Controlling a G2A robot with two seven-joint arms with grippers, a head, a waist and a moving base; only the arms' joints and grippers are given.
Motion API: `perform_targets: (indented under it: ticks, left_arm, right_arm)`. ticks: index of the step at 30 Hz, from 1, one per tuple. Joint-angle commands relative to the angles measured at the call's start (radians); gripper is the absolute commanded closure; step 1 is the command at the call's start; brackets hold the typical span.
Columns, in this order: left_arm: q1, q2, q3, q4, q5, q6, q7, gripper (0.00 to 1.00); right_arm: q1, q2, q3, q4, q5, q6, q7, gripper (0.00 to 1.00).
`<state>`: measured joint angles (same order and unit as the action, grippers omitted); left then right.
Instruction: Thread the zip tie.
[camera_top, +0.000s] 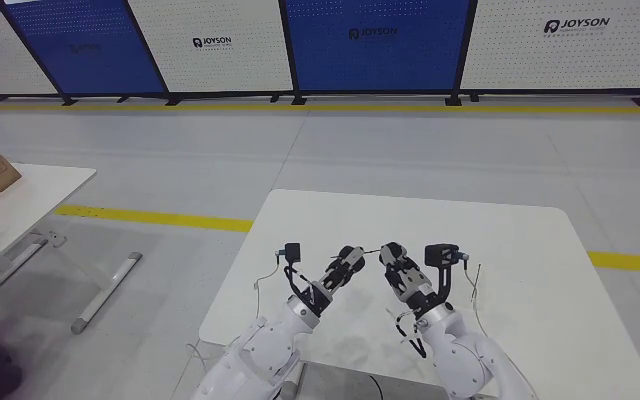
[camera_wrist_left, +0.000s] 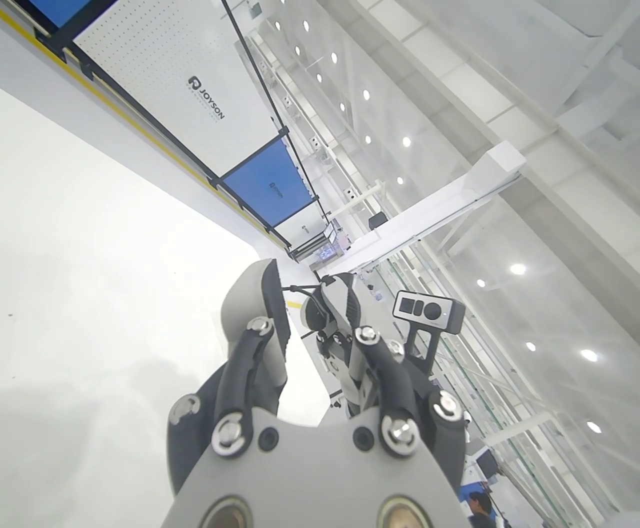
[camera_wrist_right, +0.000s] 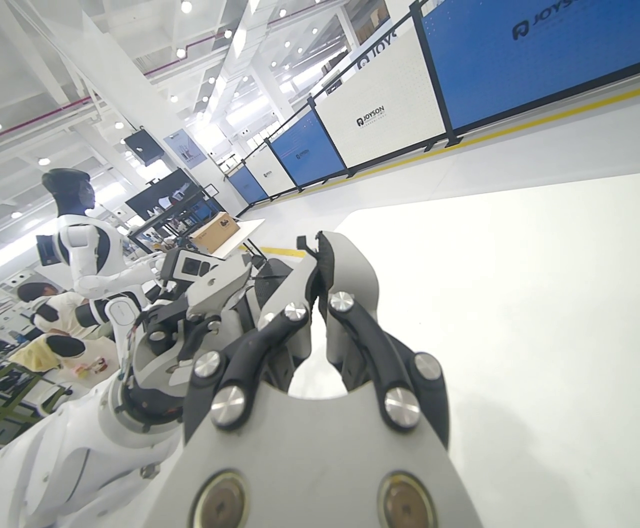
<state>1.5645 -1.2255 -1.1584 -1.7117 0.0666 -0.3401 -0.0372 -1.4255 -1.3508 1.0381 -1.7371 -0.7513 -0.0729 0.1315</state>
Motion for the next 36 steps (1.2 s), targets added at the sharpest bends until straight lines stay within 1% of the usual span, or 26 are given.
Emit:
perform_targets:
  ticks: [1,2,11,12,13,14,22,25,26,29,36]
  left_arm:
    - [-0.001,0.000,-0.001,0.002,0.000,0.000,-0.001,0.98]
    - [-0.001,0.000,-0.001,0.003,-0.001,0.000,-0.002,1.00]
    - [-0.009,-0.001,0.003,0.008,-0.002,0.000,-0.008,1.00]
    - [-0.010,-0.001,0.003,0.008,-0.002,0.000,-0.007,1.00]
    - [-0.010,-0.001,0.003,0.008,-0.002,0.000,-0.007,1.00]
    - [-0.011,-0.001,0.003,0.008,-0.003,0.000,-0.007,1.00]
    - [-0.013,-0.003,0.005,0.012,-0.011,0.002,0.007,1.00]
    - [-0.014,-0.004,0.006,0.010,-0.026,0.000,0.016,1.00]
    - [-0.013,-0.005,0.005,0.007,-0.043,0.000,0.022,1.00]
    - [-0.013,-0.006,0.002,0.006,-0.047,0.000,0.027,1.00]
    - [-0.013,-0.006,0.002,0.006,-0.047,0.000,0.027,1.00]
  right_arm:
    - [0.000,0.000,0.001,0.001,0.000,0.000,-0.001,1.00]
    - [0.000,0.000,0.001,0.001,0.000,0.000,-0.002,1.00]
    - [-0.002,-0.001,0.005,-0.003,0.004,-0.002,-0.001,1.00]
    - [-0.001,-0.001,0.006,-0.004,0.011,-0.006,0.004,0.79]
    - [-0.001,-0.001,0.007,-0.005,0.015,-0.010,0.006,0.16]
    - [0.000,-0.001,0.008,-0.005,0.017,-0.014,0.008,0.00]
    - [-0.008,0.003,0.015,-0.017,0.006,-0.056,0.021,0.00]
    - [-0.022,0.007,0.028,-0.028,-0.004,-0.055,0.020,0.00]
    - [-0.034,0.008,0.040,-0.036,0.008,-0.054,0.014,0.00]
    - [-0.062,0.014,0.074,-0.043,0.030,-0.060,0.022,0.00]
    - [-0.062,0.014,0.074,-0.043,0.030,-0.060,0.022,0.00]
